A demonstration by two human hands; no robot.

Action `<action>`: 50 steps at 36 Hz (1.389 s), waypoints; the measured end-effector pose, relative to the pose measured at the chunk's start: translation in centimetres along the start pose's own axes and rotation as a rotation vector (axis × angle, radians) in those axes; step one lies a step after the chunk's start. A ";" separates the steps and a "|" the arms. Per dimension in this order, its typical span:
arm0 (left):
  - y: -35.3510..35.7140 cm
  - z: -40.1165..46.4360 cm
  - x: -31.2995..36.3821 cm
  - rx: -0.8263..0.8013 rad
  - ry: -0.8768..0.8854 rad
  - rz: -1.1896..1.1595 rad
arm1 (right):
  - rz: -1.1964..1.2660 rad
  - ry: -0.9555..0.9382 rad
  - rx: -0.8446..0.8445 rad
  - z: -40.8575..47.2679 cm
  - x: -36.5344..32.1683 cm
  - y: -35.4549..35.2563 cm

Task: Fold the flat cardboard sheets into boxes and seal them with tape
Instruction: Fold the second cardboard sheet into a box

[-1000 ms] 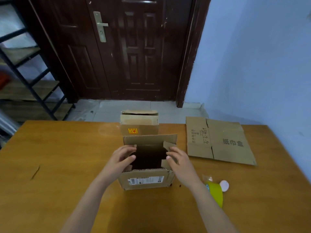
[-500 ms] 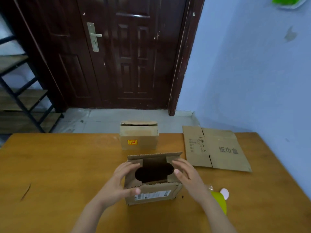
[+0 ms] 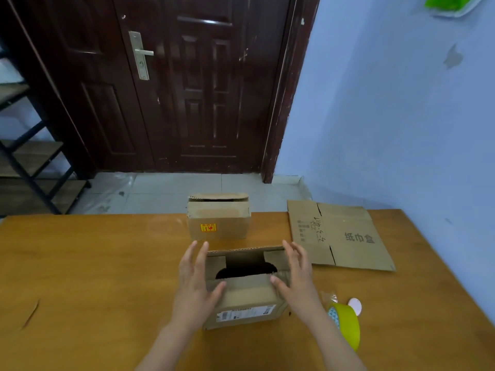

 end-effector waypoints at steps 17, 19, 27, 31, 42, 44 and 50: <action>1.9 -0.9 -0.7 -0.117 0.056 0.034 | 0.260 0.075 -0.047 -2.5 1.2 1.1; 2.0 -1.0 -0.6 -0.115 0.044 0.015 | 0.277 0.084 -0.046 -2.4 1.0 1.0; 1.9 -1.1 -0.2 -0.108 0.020 -0.103 | 0.364 0.163 0.013 -2.3 1.3 0.5; 1.9 -1.3 0.2 -0.094 -0.093 -0.238 | 0.434 0.292 0.024 -1.7 1.7 0.3; 2.1 -2.0 1.5 -0.115 -0.470 -0.693 | 0.648 0.600 -0.119 1.6 -0.3 -1.6; 2.3 -2.1 1.7 -0.135 -0.492 -0.717 | 0.597 0.568 -0.105 1.6 -0.5 -1.5; 2.4 -2.6 1.9 -0.070 -0.451 -0.667 | 0.610 0.446 0.080 -0.4 0.0 -1.6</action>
Point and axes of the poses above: each hand's wrist, its own z-axis towards the middle knuckle, its own y-axis out of the palm, x = y × z, the point moved 1 cm from there along z, towards the middle knuckle, and after that the axes turned 13 degrees about -y, right-handed, at the moved point
